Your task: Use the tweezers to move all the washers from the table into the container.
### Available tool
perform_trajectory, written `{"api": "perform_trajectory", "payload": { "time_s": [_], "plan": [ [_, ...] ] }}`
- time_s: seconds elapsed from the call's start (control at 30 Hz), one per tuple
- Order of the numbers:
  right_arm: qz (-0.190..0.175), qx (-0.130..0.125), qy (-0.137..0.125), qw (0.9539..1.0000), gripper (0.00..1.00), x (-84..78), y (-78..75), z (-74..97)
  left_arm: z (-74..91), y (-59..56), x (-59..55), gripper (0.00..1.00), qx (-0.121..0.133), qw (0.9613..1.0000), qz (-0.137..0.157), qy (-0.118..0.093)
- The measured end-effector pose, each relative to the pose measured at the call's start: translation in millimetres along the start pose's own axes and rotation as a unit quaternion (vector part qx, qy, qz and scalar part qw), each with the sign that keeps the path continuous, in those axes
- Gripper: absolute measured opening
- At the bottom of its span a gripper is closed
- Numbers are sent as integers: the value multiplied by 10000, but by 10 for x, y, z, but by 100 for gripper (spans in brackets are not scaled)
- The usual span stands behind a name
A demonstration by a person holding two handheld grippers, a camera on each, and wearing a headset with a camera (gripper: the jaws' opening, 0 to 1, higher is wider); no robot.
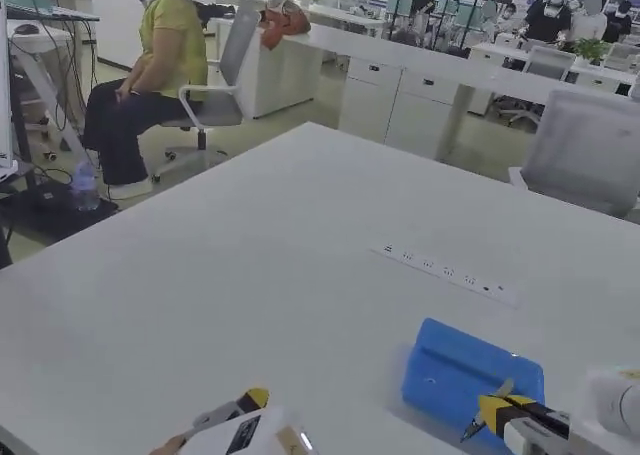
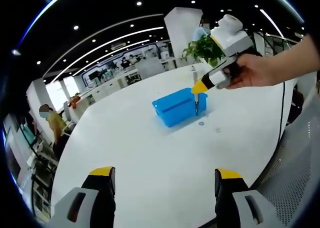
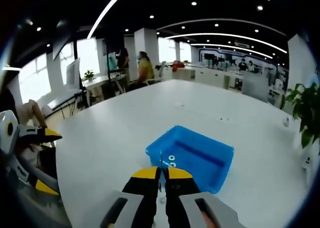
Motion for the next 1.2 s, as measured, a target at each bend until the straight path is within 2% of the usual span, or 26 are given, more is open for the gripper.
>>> {"api": "perform_trajectory", "payload": {
  "time_s": [0.23,0.43,0.8,1.03,1.2],
  "plan": [
    [-26,-51,143,9999,1,-83,-3,-52,-6,-10,-4,83,-19,10000,-49,40],
    [88,-105,280,9995,1,-147,15,-101,-7,-7,-5,83,-19,10000,-40,44],
    [35,-135,202,9997,1,-115,24,-101,-13,-9,-6,83,-21,10000,-59,72],
    [64,-144,213,9996,1,-178,30,-80,-14,-13,-7,83,-18,9999,-71,95],
    [511,-122,303,9982,0,-191,65,-47,-12,-21,-4,83,-28,9999,-105,94]
  ]
}}
Point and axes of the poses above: the centre of the closed fingertips' face, and the gripper's own axes: z roughly backward along the fingers, y roughly to its left, x roughly out of its top, the point moved 10 cm from there along z, roughly backward along the fingers, and after that the axes turned 10 degrees about y, right-handed, at the moved point
